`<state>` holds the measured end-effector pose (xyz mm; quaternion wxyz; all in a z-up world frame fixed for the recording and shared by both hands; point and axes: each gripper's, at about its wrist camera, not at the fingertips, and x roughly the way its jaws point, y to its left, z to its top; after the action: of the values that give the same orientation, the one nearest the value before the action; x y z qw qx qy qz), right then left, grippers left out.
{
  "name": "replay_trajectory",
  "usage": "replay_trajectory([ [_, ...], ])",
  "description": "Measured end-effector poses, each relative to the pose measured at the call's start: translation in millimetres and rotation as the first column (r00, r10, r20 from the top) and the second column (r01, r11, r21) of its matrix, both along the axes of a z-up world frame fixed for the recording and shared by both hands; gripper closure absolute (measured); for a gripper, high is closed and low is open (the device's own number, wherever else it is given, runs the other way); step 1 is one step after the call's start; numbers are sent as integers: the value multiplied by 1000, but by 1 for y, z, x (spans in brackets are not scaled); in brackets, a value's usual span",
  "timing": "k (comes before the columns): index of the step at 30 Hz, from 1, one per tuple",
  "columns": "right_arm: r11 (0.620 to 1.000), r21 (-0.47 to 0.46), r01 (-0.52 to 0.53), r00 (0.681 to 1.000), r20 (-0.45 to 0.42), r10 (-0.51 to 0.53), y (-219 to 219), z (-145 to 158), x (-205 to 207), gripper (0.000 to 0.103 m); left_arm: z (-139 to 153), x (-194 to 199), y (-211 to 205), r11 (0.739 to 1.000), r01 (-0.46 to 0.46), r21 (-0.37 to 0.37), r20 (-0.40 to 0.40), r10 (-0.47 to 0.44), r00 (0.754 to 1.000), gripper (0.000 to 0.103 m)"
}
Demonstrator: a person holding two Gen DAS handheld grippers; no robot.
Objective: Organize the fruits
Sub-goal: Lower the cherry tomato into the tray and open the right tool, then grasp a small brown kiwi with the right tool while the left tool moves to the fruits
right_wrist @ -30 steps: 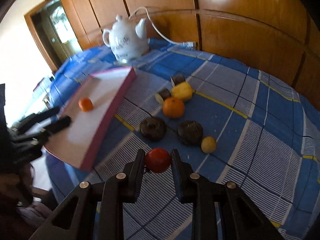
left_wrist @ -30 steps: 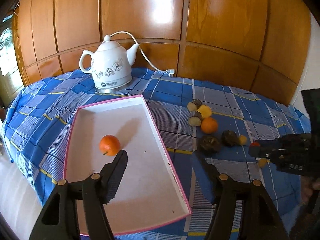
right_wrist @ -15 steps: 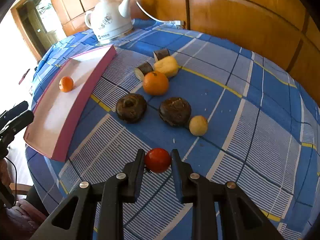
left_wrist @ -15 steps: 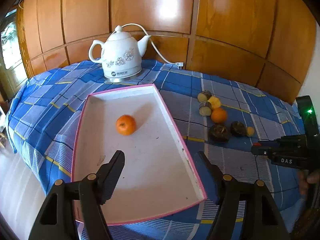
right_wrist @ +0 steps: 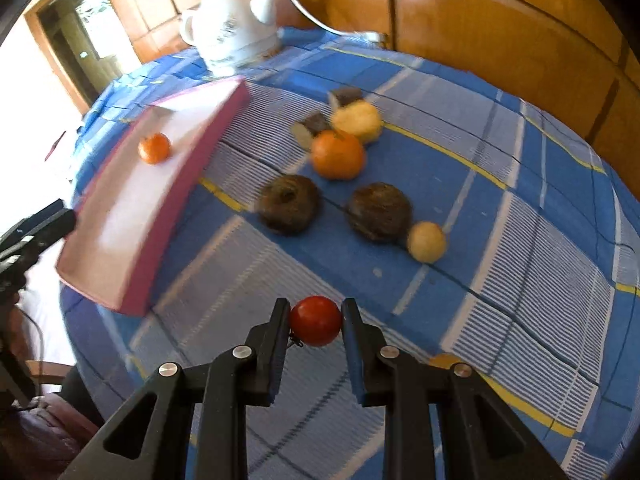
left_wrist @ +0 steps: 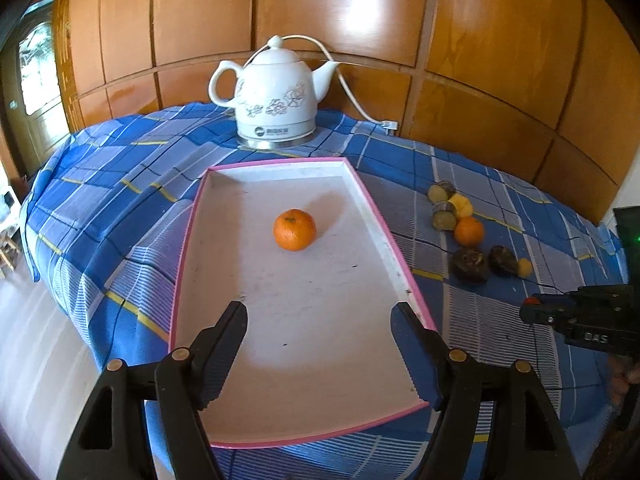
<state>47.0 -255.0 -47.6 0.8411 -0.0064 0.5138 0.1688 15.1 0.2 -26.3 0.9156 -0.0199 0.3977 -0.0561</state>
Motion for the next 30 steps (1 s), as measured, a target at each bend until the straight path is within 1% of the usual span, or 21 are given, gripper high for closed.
replay_trajectory([
  [4, 995, 66, -74, 997, 39, 72, 38, 18, 1, 77, -2, 2, 16, 999, -40, -6, -7, 40, 999, 28],
  [7, 986, 120, -115, 992, 56, 109, 67, 29, 10, 77, -4, 2, 28, 997, -76, -9, -8, 76, 997, 28],
  [9, 982, 137, -128, 991, 59, 121, 87, 31, 20, 77, -5, 2, 38, 995, -101, -13, -12, 101, 995, 28],
  [14, 968, 219, -119, 993, 0, 122, 117, 23, 51, 77, -9, 2, 58, 989, -146, -29, -23, 146, 989, 28],
  [17, 966, 236, -102, 992, -50, 117, 130, 14, 69, 76, -10, 2, 63, 988, -153, -37, -26, 152, 988, 28],
  [18, 966, 245, -87, 991, -75, 109, 133, 9, 74, 74, -11, 2, 64, 987, -154, -40, -27, 153, 988, 28],
  [19, 964, 253, -79, 991, -86, 103, 135, 7, 78, 67, -11, 2, 64, 987, -156, -43, -29, 155, 988, 28],
  [20, 963, 262, -64, 991, -94, 92, 135, 5, 82, 64, -12, 2, 66, 987, -157, -46, -32, 155, 987, 28],
  [21, 963, 264, -50, 993, -92, 76, 134, 5, 84, 62, -13, 2, 66, 986, -158, -47, -35, 156, 987, 28],
  [22, 963, 267, -38, 994, -87, 63, 133, 7, 85, 57, -13, 2, 66, 986, -159, -49, -37, 158, 987, 28],
  [23, 962, 271, -31, 995, -80, 54, 130, 9, 84, 54, -14, 3, 67, 986, -160, -52, -40, 158, 987, 28],
  [26, 964, 265, -24, 997, -60, 41, 119, 15, 79, 54, -14, 3, 67, 985, -162, -55, -40, 160, 986, 28],
  [30, 974, 226, -20, 999, -25, 27, 99, 24, 65, 54, -14, 2, 65, 986, -158, -55, -40, 156, 987, 28],
])
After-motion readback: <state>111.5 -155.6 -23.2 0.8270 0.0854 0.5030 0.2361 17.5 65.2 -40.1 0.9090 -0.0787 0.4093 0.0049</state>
